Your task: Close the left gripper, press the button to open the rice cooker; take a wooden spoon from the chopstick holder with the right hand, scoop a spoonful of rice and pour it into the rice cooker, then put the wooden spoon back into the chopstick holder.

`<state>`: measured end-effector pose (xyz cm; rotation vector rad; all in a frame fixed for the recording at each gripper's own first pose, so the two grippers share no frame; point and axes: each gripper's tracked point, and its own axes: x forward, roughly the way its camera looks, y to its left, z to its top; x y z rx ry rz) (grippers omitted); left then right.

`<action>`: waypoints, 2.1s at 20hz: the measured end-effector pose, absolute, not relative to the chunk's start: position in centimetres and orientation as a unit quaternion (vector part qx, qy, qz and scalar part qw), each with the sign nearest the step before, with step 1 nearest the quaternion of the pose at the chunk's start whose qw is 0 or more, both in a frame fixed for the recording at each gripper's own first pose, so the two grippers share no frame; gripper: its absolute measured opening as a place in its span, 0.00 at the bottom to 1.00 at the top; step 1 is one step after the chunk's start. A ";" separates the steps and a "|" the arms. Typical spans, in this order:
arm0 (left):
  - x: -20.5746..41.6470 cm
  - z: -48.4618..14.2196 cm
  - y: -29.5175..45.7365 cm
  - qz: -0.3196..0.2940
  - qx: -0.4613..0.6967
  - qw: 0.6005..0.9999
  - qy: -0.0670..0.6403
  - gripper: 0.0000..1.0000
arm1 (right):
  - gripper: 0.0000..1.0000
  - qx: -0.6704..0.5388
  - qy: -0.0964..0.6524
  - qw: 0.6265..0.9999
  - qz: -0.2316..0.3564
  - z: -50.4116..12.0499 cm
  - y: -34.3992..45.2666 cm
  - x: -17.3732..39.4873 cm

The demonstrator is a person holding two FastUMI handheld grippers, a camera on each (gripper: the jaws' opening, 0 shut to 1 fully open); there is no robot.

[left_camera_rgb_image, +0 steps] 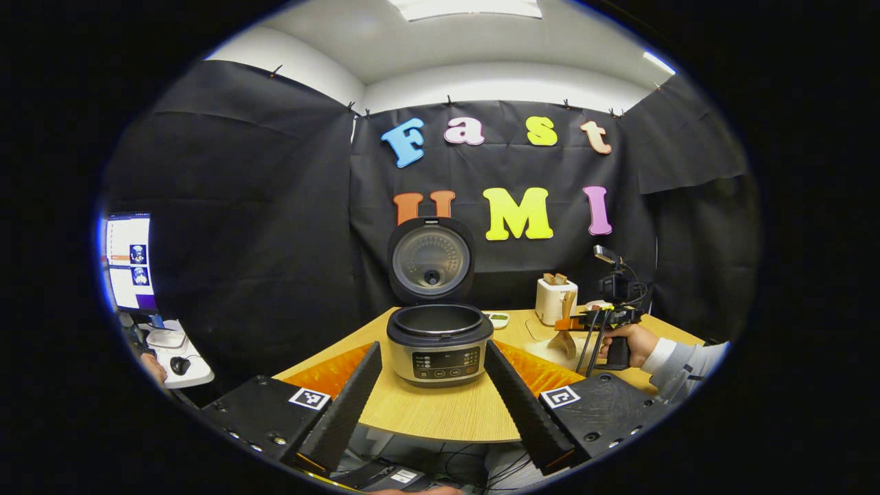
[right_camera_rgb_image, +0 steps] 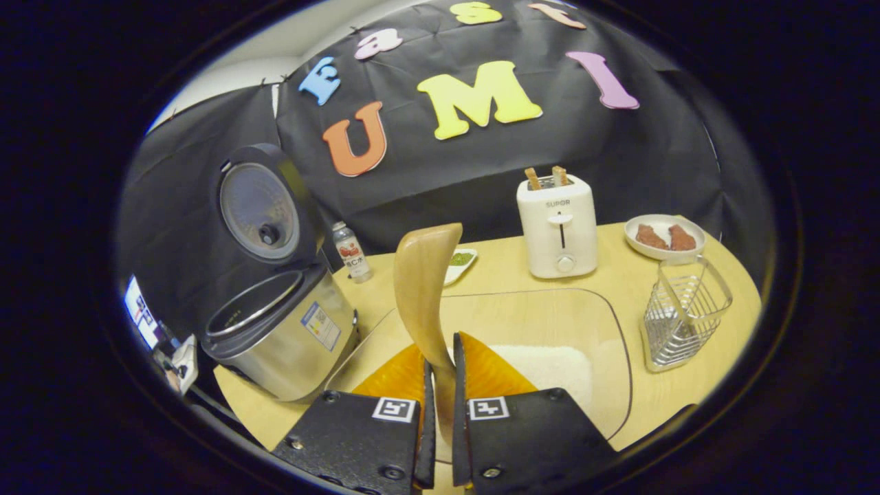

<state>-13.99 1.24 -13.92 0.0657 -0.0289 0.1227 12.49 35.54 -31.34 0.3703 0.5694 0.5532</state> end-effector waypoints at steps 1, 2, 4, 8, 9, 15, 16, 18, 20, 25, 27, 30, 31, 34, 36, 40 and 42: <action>-13.7 -13.9 1.1 0.061 0.034 0.998 -0.012 0.95 | 0.15 0.206 0.284 0.898 0.266 -31.4 35.5 12.7; -13.7 -13.9 1.1 0.059 0.036 0.998 -0.011 0.95 | 0.15 0.233 0.291 0.890 0.262 -31.2 35.5 12.9; -13.7 -13.9 1.1 0.057 0.038 0.998 -0.010 0.95 | 0.13 0.274 0.300 0.871 0.276 -31.0 35.9 12.9; -13.5 -14.1 1.1 0.054 0.038 0.998 -0.006 0.95 | 0.13 0.333 0.312 0.845 0.278 -30.3 35.8 13.1; -13.6 -14.1 1.2 0.055 0.037 0.998 -0.006 0.95 | 0.13 0.345 0.315 0.840 0.276 -30.2 35.7 13.2; -13.5 -14.1 1.5 0.063 0.038 0.997 -0.005 0.95 | 0.13 0.376 0.304 0.840 0.244 -30.0 32.7 14.7; -13.5 -14.2 1.5 0.066 0.037 0.997 -0.003 0.96 | 0.13 0.386 0.300 0.838 0.243 -29.7 32.2 14.8; -13.5 -14.3 1.5 0.063 0.034 0.997 0.001 0.95 | 0.13 0.422 0.298 0.822 0.241 -29.2 31.2 15.0; -13.6 -14.2 1.5 0.060 0.033 0.998 0.002 0.96 | 0.13 0.471 0.303 0.796 0.231 -28.9 30.3 15.4; -13.7 -14.2 1.5 0.048 0.034 0.998 0.002 0.96 | 0.13 0.582 0.312 0.719 0.216 -28.2 29.2 16.0; -13.7 -14.4 1.5 0.048 0.040 0.998 0.003 0.96 | 0.13 0.609 0.308 0.699 0.215 -27.3 29.0 16.2; -13.7 -14.2 1.5 0.049 0.039 0.998 -0.001 0.96 | 0.12 0.629 0.295 0.681 0.230 -25.0 29.6 16.1; -13.7 -14.2 1.5 0.050 0.036 0.998 -0.003 0.95 | 0.13 0.633 0.290 0.679 0.233 -24.3 29.9 16.1; -13.7 -14.5 1.8 0.051 0.030 0.998 0.001 0.95 | 0.13 0.635 0.292 0.673 0.241 -22.2 31.9 16.2; -14.0 -14.7 2.3 0.059 0.030 0.998 0.003 0.96 | 0.13 0.630 0.293 0.676 0.246 -20.6 33.6 16.2; -14.8 -14.8 3.2 0.062 0.023 0.998 -0.004 0.96 | 0.12 0.602 0.296 0.697 0.254 -17.9 37.8 16.1; -15.1 -15.1 3.3 0.055 0.015 0.998 -0.001 0.95 | 0.12 0.573 0.307 0.714 0.260 -17.1 40.3 15.7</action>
